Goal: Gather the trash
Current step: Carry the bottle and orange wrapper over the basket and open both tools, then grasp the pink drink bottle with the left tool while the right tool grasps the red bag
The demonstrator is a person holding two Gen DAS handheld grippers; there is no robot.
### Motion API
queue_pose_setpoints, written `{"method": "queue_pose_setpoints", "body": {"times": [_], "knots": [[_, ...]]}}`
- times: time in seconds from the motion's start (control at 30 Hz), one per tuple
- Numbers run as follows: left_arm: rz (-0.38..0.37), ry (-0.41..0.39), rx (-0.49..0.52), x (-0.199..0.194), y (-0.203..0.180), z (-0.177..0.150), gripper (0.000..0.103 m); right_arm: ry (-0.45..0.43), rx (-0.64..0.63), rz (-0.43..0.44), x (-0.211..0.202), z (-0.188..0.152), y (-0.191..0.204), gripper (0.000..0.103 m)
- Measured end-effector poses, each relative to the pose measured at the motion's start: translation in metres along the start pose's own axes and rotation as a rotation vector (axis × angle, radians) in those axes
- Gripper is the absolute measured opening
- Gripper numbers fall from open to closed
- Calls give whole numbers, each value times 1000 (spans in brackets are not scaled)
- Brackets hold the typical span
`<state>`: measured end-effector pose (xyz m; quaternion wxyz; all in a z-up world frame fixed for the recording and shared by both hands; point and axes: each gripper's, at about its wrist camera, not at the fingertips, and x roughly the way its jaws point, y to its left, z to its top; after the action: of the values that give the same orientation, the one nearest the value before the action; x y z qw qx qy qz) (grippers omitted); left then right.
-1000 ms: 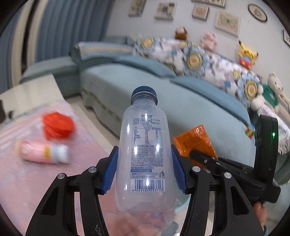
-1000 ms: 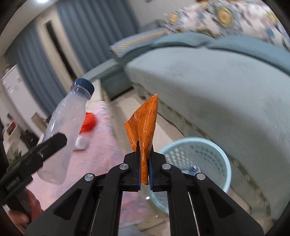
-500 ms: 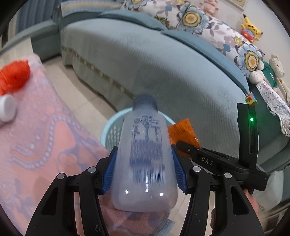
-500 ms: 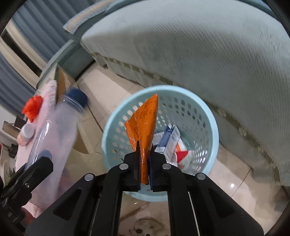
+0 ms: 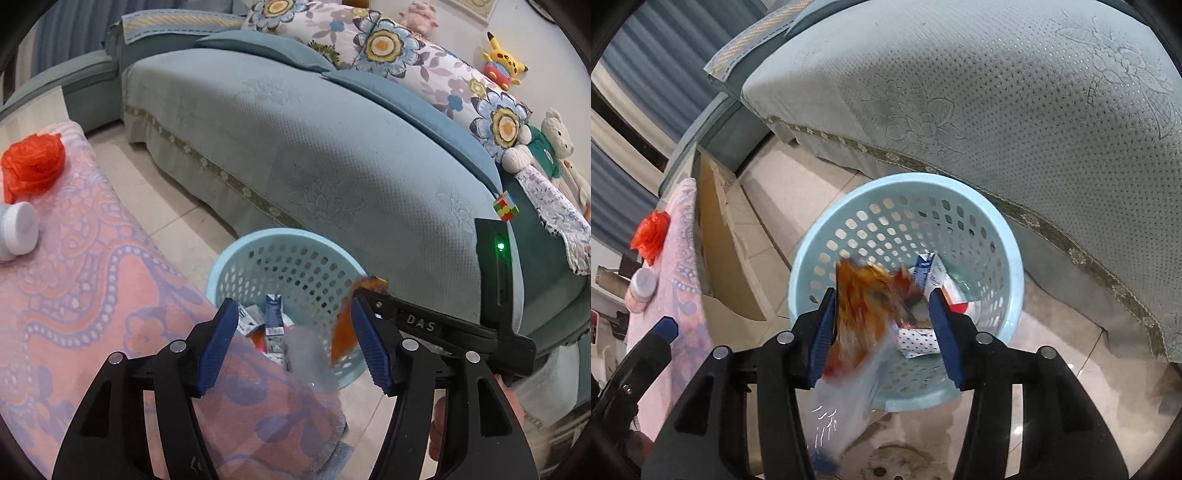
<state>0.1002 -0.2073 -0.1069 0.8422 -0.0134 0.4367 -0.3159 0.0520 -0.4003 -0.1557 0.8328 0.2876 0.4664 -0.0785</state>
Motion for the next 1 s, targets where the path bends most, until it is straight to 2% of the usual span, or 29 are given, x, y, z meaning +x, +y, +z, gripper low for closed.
{"method": "queue_pose_setpoints", "body": {"times": [0.3,0.43,0.53,0.6,0.67,0.77,0.9,1.0], "knots": [[33,-48,-11,-16,8,3,61,-27,-50,-6,-7,0,19,47],[66,-93,-55,-26,18,6,62,-52,-73,27,-15,1,31,47],[119,-153,-96,-40,27,11,62,-86,-103,58,-24,-2,48,47],[178,-199,-136,-51,36,14,68,-119,-133,87,-32,-5,64,47],[284,-258,-221,-65,56,16,72,-161,-183,113,-40,-9,84,47],[388,-300,-376,-81,95,18,73,-191,-247,137,-47,-16,106,47],[441,-327,-562,-98,145,19,74,-200,-328,151,-46,-28,131,47],[444,-326,-680,-101,179,20,76,-184,-338,167,-40,-30,137,47]]}}
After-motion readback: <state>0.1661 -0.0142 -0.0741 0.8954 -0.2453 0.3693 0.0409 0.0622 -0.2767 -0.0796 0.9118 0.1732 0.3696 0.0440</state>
